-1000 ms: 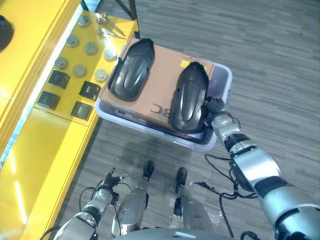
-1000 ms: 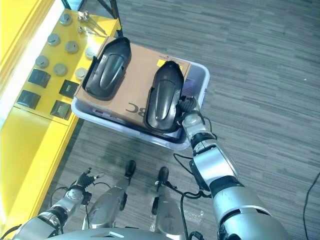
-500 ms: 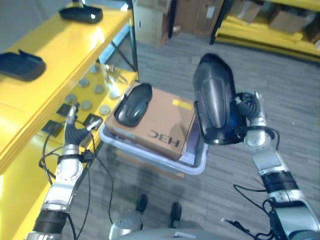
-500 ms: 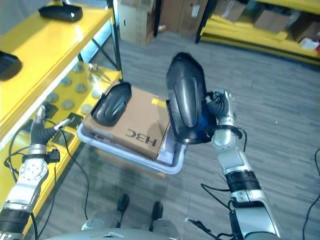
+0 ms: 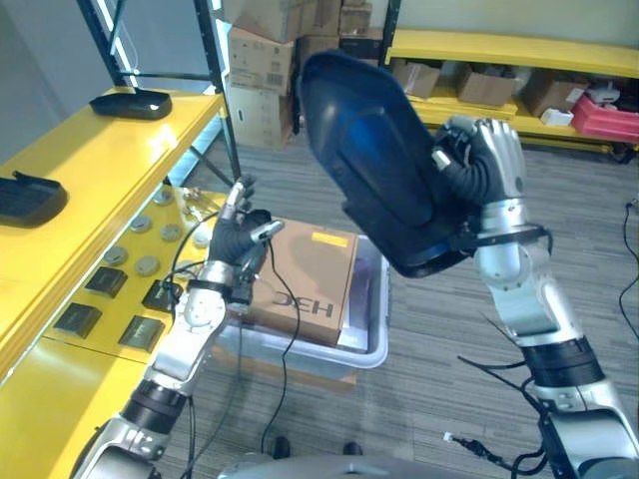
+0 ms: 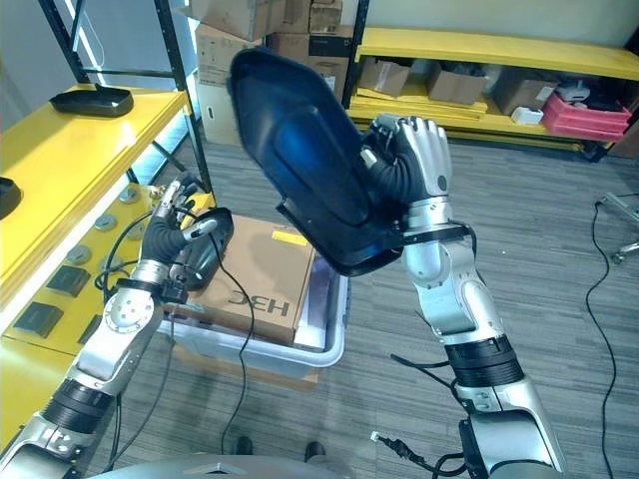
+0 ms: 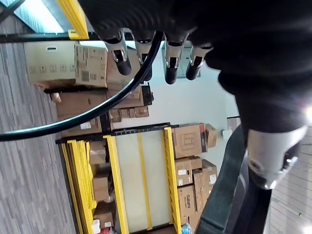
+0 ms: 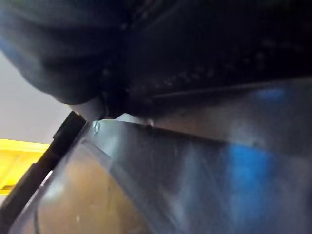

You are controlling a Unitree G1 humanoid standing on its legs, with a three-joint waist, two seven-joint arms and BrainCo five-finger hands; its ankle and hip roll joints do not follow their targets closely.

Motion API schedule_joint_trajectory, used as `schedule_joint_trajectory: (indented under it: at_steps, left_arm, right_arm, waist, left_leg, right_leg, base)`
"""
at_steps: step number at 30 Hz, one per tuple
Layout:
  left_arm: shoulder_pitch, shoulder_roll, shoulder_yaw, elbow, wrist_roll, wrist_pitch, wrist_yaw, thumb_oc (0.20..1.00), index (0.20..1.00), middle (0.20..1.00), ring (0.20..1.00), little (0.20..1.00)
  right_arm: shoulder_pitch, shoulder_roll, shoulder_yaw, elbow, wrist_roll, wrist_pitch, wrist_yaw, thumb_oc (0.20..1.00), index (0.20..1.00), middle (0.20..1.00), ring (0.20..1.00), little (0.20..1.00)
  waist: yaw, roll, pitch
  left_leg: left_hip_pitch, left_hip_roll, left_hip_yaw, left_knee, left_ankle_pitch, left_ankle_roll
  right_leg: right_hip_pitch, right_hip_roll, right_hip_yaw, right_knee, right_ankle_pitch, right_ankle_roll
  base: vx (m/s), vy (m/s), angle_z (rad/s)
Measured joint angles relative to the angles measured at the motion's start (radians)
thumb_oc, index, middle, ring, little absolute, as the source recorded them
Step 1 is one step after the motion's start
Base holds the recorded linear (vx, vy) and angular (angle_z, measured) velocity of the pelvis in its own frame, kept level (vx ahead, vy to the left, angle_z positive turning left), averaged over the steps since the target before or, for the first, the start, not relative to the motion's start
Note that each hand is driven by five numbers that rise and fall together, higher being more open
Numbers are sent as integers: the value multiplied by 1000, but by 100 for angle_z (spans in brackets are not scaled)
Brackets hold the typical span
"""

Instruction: Move parts from the plastic box to the shelf.

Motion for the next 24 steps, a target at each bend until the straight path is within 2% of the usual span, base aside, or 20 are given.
schedule_joint_trajectory:
  at_steps: [8,16,24]
  left_arm:
    - [-3,-1,-42,-9,-218,21,-58,1000,1000,1000,1000,1000]
    - [-3,1,-102,-61,-464,42,-119,1000,1000,1000,1000,1000]
    - [-2,20,-104,-82,-482,48,-136,1000,1000,1000,1000,1000]
  right_arm:
    - [-80,0,136,2,-38,-6,15,200,200,200,200,200]
    - [-97,-5,217,16,-57,-6,59,200,200,200,200,200]
    - [-98,-4,266,16,-57,-7,95,200,200,200,200,200]
  waist:
    - [15,2,-1]
    - [23,1,-1]
    - [27,0,-1]
  left_leg:
    - [8,0,0,3,4,1]
    - [11,-1,-3,0,-3,-7]
    - [11,-1,-4,-2,-7,0]
  right_leg:
    - [2,0,0,0,1,0]
    - [14,0,-1,0,0,0]
    - [14,-1,-2,0,0,0]
  base:
    - [0,0,0]
    - [0,0,0]
    - [0,0,0]
